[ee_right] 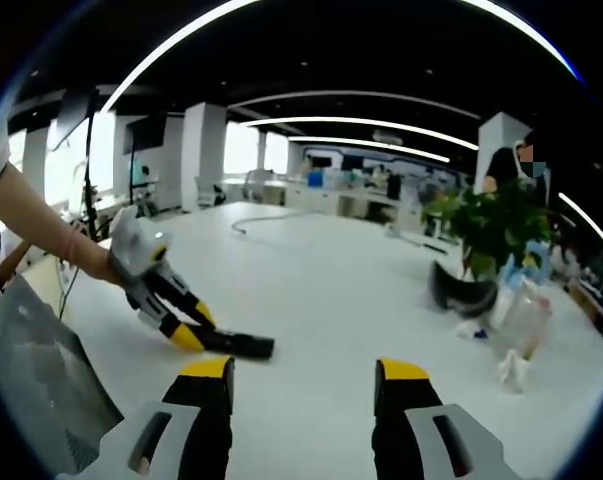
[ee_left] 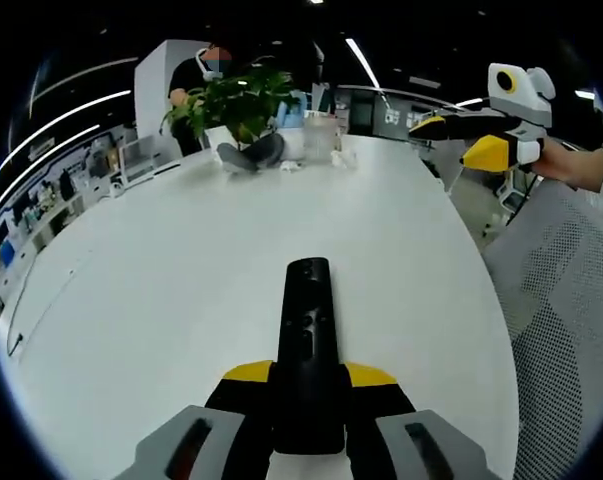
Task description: Press the specified remote control buttons in sequence, fully releasing each button before pressing the next.
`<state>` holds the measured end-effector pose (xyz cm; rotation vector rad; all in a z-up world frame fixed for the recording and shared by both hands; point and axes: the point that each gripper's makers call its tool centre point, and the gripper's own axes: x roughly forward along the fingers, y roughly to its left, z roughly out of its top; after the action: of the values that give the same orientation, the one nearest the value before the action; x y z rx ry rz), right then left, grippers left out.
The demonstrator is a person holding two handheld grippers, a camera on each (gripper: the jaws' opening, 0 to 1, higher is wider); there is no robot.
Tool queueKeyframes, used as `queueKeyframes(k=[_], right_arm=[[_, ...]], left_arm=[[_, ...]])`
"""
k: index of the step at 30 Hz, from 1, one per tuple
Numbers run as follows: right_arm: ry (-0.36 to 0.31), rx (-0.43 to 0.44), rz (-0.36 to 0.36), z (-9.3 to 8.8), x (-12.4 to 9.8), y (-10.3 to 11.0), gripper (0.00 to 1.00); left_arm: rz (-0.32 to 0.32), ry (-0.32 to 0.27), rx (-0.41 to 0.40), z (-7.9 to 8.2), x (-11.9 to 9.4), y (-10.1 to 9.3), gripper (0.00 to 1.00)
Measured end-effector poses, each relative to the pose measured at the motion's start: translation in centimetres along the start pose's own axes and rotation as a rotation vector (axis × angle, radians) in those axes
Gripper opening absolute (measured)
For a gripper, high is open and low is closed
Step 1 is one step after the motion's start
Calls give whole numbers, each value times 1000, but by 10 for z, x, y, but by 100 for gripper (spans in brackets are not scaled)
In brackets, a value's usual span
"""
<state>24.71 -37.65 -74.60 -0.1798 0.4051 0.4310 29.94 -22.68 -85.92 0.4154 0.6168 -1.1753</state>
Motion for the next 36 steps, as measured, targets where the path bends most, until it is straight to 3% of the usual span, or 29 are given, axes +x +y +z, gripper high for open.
queueKeyframes(k=[36], right_arm=[[5, -10, 6, 0, 1, 1, 54]], left_arm=[[-27, 2, 28, -4, -7, -16, 25]])
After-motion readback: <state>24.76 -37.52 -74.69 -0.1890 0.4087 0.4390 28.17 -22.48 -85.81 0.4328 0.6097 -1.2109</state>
